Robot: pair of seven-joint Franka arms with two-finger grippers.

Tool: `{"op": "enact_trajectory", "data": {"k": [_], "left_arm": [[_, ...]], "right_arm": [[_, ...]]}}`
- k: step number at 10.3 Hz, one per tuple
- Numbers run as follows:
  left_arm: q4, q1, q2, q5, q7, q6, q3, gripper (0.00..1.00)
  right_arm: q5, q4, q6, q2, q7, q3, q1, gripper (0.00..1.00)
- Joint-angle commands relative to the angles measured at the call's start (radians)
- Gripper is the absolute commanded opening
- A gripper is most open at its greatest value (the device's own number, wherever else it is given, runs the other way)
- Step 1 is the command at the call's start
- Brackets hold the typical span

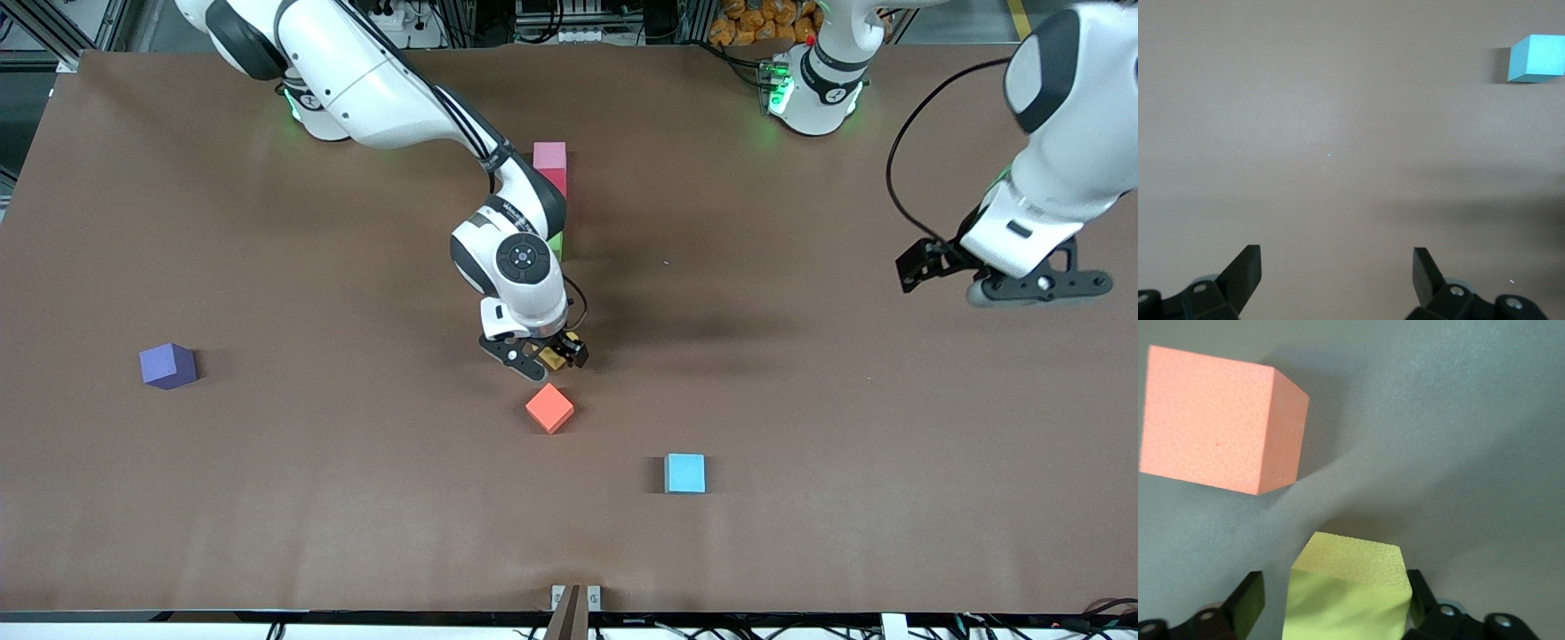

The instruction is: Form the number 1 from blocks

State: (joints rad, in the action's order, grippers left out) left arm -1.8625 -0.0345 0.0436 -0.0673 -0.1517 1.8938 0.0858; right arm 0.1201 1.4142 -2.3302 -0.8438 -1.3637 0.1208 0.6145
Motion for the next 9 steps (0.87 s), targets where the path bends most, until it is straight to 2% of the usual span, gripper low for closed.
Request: {"op": "enact_trajectory", "data": {"k": [1,2,3,4,7,9], "left_arm": [[0.135,-0.007,-0.013,0.030,0.020,-0.102,-0.002,1.00],[0.220,-0.004,-0.034,0.050,0.018,-0.181,0.008,1.00],[0.279,-0.005,-0.048,0.055,0.011,-0.234,0.008,1.00],[0.299,-0.002,-0.050,0.075,0.003,-0.249,0.006,1.00],[0.304,-0.010,-0.047,0.113,-0.060,-0.324,0.008,1.00],[0.319,-0.005,-0.042,0.110,-0.058,-0.350,0.008,1.00]], "right_arm": [[0.006,-0.015,-0.009,-0.020,-0.015,0.010,-0.001,0.58],[0.009,-0.015,-0.009,-0.020,-0.005,0.010,-0.001,0.28],[0.010,-0.015,-0.008,-0.017,0.011,0.011,-0.001,0.05],[0.004,-0.015,-0.002,-0.006,0.059,0.023,-0.007,0.00],[-0.002,-0.005,0.077,0.050,0.177,0.069,-0.053,0.00],[-0.002,0.109,0.084,0.141,0.340,0.109,-0.102,0.00]]}}
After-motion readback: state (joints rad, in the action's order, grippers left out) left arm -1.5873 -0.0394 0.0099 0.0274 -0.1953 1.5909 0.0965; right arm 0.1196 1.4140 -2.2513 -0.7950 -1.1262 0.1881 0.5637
